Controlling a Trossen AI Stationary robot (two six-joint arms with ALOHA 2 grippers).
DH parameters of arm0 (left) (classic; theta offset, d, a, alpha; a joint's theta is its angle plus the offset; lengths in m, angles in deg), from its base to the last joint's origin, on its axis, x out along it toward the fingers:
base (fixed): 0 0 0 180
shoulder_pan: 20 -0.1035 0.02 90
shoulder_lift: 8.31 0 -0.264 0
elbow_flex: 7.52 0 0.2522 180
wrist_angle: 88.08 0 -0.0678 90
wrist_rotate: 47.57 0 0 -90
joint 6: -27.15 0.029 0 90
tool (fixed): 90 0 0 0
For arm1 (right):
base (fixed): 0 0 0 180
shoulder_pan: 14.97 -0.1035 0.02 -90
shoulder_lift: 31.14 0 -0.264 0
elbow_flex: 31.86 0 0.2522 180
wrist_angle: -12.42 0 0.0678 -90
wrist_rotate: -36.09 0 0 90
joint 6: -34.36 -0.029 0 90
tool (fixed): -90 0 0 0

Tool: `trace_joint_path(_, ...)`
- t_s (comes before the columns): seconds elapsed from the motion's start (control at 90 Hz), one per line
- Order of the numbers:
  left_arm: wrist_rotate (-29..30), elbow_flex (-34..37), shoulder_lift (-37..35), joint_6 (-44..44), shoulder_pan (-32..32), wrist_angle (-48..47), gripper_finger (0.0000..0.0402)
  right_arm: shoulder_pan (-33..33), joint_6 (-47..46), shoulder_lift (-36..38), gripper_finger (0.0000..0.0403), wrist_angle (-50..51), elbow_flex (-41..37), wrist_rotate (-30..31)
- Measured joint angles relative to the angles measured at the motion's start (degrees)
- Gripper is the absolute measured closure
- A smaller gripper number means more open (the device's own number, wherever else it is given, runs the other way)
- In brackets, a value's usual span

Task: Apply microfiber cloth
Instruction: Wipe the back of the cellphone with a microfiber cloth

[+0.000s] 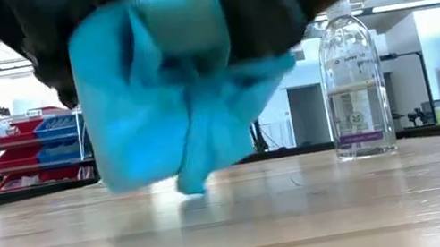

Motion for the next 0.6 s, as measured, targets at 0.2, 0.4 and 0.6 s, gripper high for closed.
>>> trace_joint_path(0.2,3.5,4.0,0.1,0.3,2.9,9.7,0.0399,-1.7,2.4,4.9,0.0403,3.2,0.0,4.5)
trace_joint_path(0.4,4.7,4.7,0.3,6.8,3.8,15.8,0.0399,-1.7,2.4,4.9,0.0403,2.6,0.0,-3.3)
trace_joint_path(0.6,6.9,4.7,-0.9,10.2,4.0,17.8,0.0399,-2.0,5.2,5.1,0.0403,3.7,0.0,-5.9)
